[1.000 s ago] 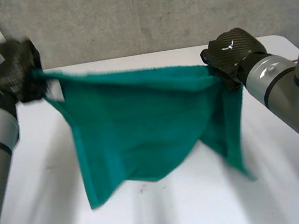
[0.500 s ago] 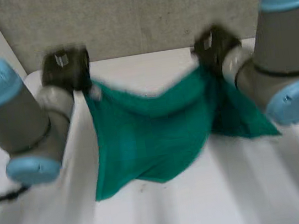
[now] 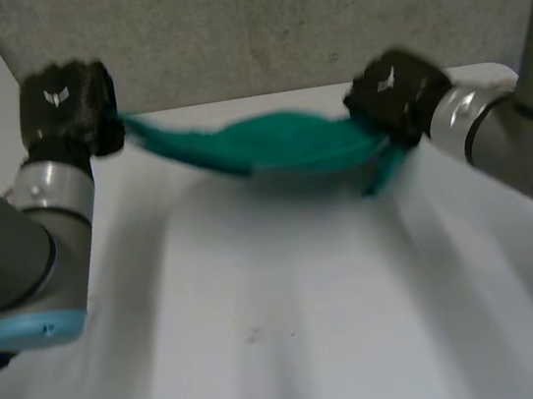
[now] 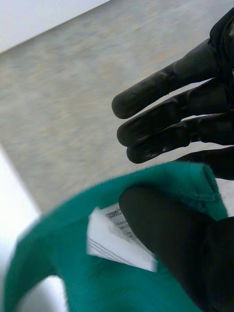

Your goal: Fold the towel.

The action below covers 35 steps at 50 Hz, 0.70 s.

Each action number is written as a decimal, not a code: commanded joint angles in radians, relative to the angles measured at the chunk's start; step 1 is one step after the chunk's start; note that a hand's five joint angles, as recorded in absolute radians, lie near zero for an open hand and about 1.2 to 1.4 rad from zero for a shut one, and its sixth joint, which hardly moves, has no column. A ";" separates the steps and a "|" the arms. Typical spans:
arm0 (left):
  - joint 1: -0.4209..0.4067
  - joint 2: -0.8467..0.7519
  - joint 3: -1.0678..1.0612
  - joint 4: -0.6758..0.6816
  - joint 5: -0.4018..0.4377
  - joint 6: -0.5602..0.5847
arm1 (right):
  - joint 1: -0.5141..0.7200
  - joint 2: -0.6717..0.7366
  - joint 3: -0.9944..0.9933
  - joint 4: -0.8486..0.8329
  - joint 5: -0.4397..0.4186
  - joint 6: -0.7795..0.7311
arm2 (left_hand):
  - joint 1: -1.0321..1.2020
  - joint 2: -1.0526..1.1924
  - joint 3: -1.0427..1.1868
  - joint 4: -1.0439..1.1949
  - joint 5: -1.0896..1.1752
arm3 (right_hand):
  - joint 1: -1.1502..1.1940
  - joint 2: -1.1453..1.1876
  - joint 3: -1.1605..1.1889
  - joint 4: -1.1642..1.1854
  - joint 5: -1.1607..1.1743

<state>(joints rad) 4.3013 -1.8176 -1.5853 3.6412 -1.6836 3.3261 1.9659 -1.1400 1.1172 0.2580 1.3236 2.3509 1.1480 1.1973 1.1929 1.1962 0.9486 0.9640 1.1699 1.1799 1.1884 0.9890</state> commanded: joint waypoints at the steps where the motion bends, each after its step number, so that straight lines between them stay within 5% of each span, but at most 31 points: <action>1: 0.034 -0.012 -0.123 0.004 0.004 -0.002 | 0.004 0.114 0.087 -0.055 -0.050 0.027 | 0.248 0.199 0.203 0.200 0.273 | 0.432 0.226 0.216 0.208 0.233; 3: 0.035 -0.012 -0.134 0.004 0.004 -0.002 | -0.001 0.129 0.087 -0.080 -0.044 0.056 | 0.248 0.199 0.203 0.200 0.273 | 0.432 0.226 0.216 0.208 0.233; 8: 0.031 -0.002 -0.147 0.000 0.002 -0.002 | -0.009 0.132 0.108 -0.184 0.002 0.236 | 0.248 0.199 0.203 0.200 0.273 | -0.184 -0.390 -0.400 -0.408 -0.384; 12: 0.031 0.033 -0.147 -0.004 0.001 -0.003 | -0.022 0.092 0.148 -0.227 0.058 0.397 | 0.248 0.199 0.203 0.200 0.273 | -0.388 -0.594 -0.604 -0.613 -0.588; 21: 0.025 0.107 -0.145 -0.006 -0.002 -0.003 | -0.128 -0.089 0.374 -0.235 0.052 0.686 | 0.248 0.199 0.203 0.200 0.273 | -0.421 -0.627 -0.637 -0.645 -0.621; 35: 0.002 0.147 -0.147 -0.010 -0.004 -0.005 | -0.315 -0.346 0.756 -0.224 -0.110 0.706 | 0.248 0.199 0.203 0.200 0.273 | -0.262 -0.468 -0.478 -0.487 -0.462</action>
<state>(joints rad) 4.3160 -1.6791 -1.7309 3.6331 -1.6865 3.3218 1.7252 -1.4132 1.7167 0.0319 1.2854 3.0690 1.1480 1.1973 1.1929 1.1965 0.9486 0.4696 0.5493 0.5492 0.5503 0.3694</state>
